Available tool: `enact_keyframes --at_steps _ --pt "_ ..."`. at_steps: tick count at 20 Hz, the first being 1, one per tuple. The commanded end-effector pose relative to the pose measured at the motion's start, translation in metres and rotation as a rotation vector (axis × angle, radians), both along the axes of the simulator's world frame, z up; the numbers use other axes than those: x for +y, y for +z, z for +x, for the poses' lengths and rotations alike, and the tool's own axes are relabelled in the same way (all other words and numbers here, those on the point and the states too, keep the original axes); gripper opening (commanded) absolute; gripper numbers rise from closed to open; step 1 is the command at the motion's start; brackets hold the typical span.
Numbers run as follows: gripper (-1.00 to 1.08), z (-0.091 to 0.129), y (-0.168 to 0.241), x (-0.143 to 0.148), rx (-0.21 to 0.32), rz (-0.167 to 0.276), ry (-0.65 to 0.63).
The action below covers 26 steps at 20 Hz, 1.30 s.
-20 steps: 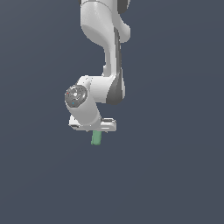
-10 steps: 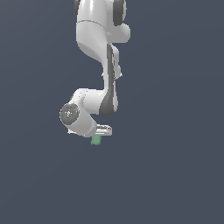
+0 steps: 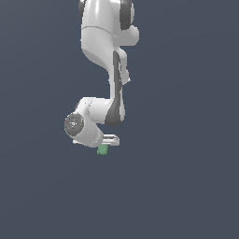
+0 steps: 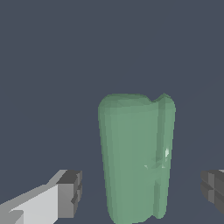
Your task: Pick up the object and move it to a goal position.
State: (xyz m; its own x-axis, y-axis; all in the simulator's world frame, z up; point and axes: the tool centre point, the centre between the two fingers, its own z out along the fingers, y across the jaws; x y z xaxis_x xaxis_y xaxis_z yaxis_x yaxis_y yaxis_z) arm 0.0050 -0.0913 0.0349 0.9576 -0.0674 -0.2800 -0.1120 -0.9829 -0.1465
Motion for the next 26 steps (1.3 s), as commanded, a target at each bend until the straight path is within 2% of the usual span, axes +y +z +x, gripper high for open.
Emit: enact_keyframes --at_steps 1,7,8,17,26 --pt "1.08 -0.003 -0.009 0.002 0.002 0.001 0.000" --pt "1.08 -0.007 -0.024 0.004 0.003 0.002 0.001" --pt "-1.00 -0.007 -0.024 0.004 0.003 0.002 0.001" --pt "-1.00 -0.007 -0.024 0.004 0.003 0.002 0.001" --pt "-1.00 -0.005 0.002 0.008 -0.006 -0.001 -0.002"
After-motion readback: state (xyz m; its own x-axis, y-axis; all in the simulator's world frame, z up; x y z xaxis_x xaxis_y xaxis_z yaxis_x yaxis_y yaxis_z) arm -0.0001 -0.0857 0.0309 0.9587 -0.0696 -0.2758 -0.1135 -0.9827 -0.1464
